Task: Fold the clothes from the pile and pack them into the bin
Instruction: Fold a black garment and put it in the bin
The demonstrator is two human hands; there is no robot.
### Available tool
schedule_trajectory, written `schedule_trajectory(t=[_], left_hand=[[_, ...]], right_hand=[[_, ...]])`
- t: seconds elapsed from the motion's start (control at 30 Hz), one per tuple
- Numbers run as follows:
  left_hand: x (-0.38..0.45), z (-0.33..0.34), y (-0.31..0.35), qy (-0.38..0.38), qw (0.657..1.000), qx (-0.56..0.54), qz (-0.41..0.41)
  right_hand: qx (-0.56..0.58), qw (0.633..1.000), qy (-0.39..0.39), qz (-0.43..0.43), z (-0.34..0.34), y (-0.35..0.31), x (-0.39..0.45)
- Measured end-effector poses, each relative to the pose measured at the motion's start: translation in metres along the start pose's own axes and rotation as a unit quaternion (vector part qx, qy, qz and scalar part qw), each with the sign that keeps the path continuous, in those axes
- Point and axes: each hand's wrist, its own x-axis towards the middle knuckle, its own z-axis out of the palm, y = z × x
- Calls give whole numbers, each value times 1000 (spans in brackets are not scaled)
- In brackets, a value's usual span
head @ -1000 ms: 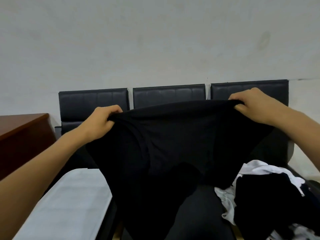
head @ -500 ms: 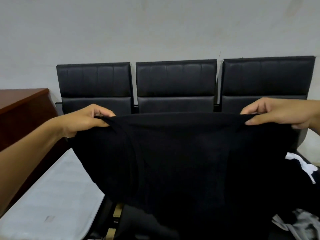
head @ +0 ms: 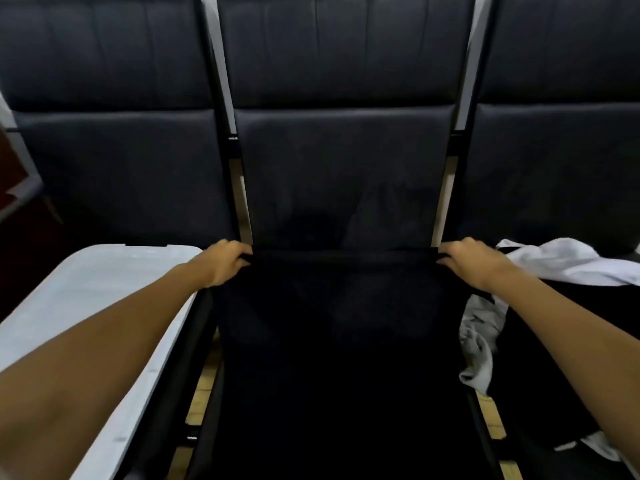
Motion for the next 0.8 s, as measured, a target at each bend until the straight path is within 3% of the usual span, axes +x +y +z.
schedule_trajectory(t=[0.17,0.33,0.43,0.5,0.63,0.7,0.8], left_hand=[[32,-4,-3,81,996,-13,28],[12,3,3,163,980,-15,114],[-29,27,1,149,974,-25,170],[-63,53,-6,94,978,-38,184],[-120,121,-9,-12,996,-25,84],[-134,146,4,-20,1000,14,16],[-135,167,34,-10,998,41,-53]], right_hand=[[-57,991,119,-25,6,15,38],[-14,984,173,-49,7,10,23],[-23,973,207,-104,29,6,-20],[-22,972,187,-142,56,7,-55],[-70,985,-84,-134,115,8,-119],[-59,989,-67,-117,133,-8,-137],[-33,991,28,-124,153,-51,-141]])
